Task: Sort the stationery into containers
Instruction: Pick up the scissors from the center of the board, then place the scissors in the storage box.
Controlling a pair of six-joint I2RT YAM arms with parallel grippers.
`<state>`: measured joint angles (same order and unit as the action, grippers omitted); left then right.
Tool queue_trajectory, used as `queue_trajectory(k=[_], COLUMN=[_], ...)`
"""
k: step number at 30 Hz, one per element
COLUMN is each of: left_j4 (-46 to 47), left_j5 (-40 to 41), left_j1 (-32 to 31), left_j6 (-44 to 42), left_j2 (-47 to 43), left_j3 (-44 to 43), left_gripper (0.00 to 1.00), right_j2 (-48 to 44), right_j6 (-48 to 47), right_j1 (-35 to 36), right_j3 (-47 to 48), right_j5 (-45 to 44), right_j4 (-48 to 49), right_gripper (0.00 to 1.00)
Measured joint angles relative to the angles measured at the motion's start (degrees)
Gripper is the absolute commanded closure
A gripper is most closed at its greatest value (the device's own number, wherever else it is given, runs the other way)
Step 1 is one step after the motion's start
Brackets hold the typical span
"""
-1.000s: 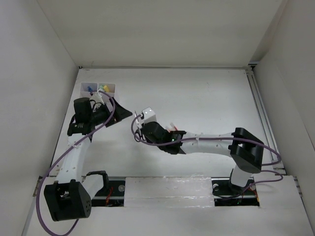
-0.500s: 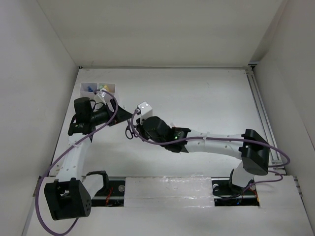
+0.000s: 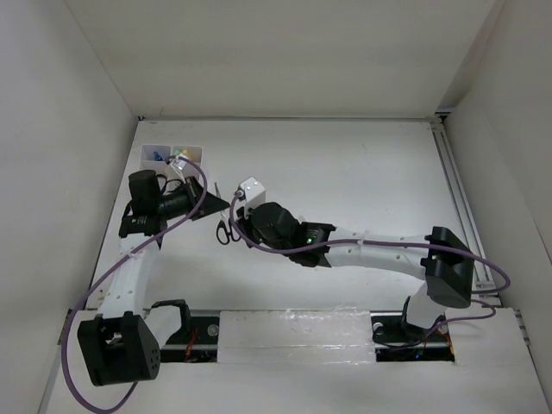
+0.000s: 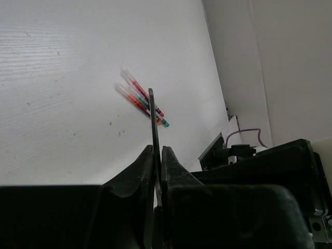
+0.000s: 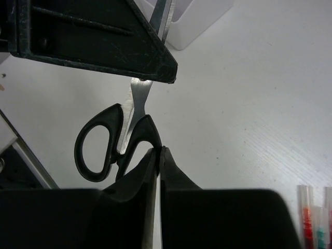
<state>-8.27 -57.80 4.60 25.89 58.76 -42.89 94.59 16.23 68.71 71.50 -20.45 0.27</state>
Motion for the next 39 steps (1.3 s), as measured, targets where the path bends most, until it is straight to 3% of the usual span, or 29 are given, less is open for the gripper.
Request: queue_trajectory(k=[2,3,8,18,24,33,39], left_j4=[0.1,0.2,-1.9,-10.5,-15.5,-22.8,-25.1], left_j5=[-0.1,0.4,9.0,52.9,75.3,92.1,96.3], left_j1=[0.0,0.0,0.0,-0.1,0.9,2.6,2.6], left_j6=[0.1,0.0,0.4,13.2,21.0,27.2,28.6], left_j2=[0.1,0.1,-0.2,-1.4,9.1,28.4,33.0], left_j3=[0.0,0.0,-0.4,-10.7,-22.1,-36.7,-37.9], left_gripper=[1.00,1.00,1.00,1.00,1.00,1.00,1.00], right_j2=[0.0,0.0,-3.0,-18.2,-27.8,-37.3,-38.6], right_j6=[0.2,0.4,1.3,7.0,9.1,9.5,9.1], right_j1=[0.0,0.0,-0.3,-1.2,-0.2,1.0,1.8], right_j3=[0.0,0.0,-2.2,-8.6,-14.6,-21.9,-22.9], right_j5=[-0.1,-0.5,-3.2,-12.9,-13.6,-10.1,-8.1], right_j4=[0.2,0.4,1.6,-6.4,-10.5,-11.2,-11.0], right_gripper=[0.47,0.00,0.00,0.00,0.00,0.00,0.00])
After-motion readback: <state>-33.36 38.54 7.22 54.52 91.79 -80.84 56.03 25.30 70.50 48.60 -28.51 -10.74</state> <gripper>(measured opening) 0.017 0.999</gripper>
